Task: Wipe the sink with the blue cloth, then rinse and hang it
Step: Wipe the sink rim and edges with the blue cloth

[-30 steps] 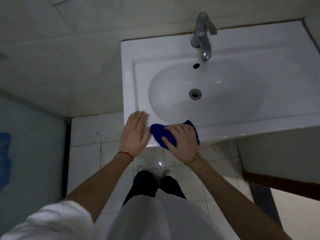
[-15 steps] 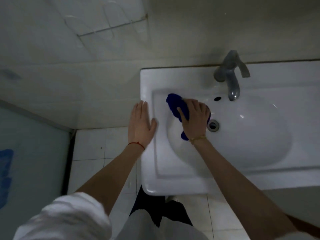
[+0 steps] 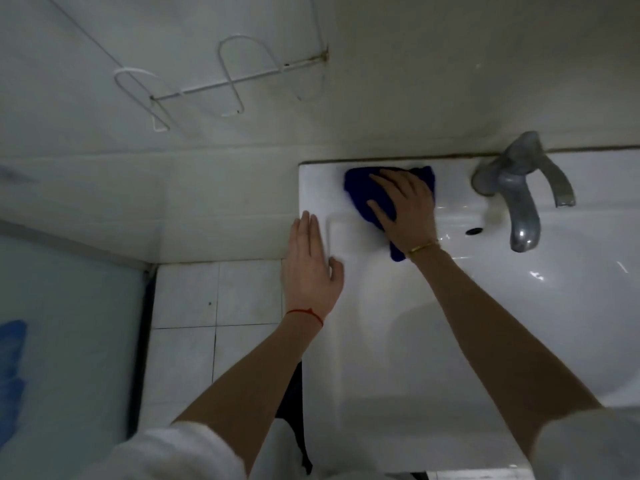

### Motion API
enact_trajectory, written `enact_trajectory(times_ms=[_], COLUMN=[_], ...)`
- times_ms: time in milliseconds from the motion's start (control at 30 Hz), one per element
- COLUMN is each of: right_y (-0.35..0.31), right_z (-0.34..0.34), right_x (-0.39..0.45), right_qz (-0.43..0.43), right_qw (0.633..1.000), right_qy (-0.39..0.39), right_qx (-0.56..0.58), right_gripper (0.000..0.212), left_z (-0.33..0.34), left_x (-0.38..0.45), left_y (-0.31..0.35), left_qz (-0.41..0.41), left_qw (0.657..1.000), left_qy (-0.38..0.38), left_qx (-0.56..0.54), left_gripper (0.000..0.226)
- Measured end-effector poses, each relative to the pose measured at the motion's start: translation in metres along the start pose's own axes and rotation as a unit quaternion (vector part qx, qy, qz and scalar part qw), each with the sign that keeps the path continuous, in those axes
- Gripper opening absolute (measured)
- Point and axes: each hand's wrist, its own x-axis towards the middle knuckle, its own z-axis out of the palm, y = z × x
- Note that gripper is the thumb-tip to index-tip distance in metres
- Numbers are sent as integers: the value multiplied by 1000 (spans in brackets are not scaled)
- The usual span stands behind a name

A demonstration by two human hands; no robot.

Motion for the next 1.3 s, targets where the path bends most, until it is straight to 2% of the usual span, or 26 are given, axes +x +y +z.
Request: enact_trajectory(times_ms=[100,200,333,400,467,600,733,867,1000,1067,1133,1233,1300], right_y=[28,11,-45,-38,-11,50,28,-23,-2,31,53,34,3], right_z=[-12,-1,18,15,5,-19,-8,8,-2,-12,-19,-12,-3], right_x=[-8,-2,13,15,13,-4,2,17,23,18,8,5,14], right_qz=[57,83,-32,-72,-80,5,65,-37,-105,-82,-15,83,60], right_qw=[998,996,998,994,994,999,998,996,987,993,999,996,998], right_qy=[20,30,-46,-76,-66,-22,3,-77,-116,-78,-38,-11,-27], right_qx=[5,2,23,32,32,28,9,32,46,30,23,19,15], right_gripper=[43,43,45,47,47,45,46,49,52,49,48,50,51], left_z=[0,1,1,0,0,-2,-1,1,-1,-2,-2,-2,-1], left_x=[0,1,0,0,1,2,3,1,2,2,2,3,3], left_y=[2,4,7,6,6,6,7,8,9,9,10,9,8], left_qz=[-1,-9,-15,-18,-13,-11,-9,-14,-16,-10,-8,-7,-8], left_qw=[1000,1000,1000,1000,1000,999,999,999,999,999,999,999,999], left_qy=[4,10,21,20,24,34,39,37,36,40,41,42,38], left_qx=[-3,1,9,8,12,20,26,33,31,30,29,29,34], left_gripper=[72,73,74,73,73,72,72,71,71,71,71,72,72])
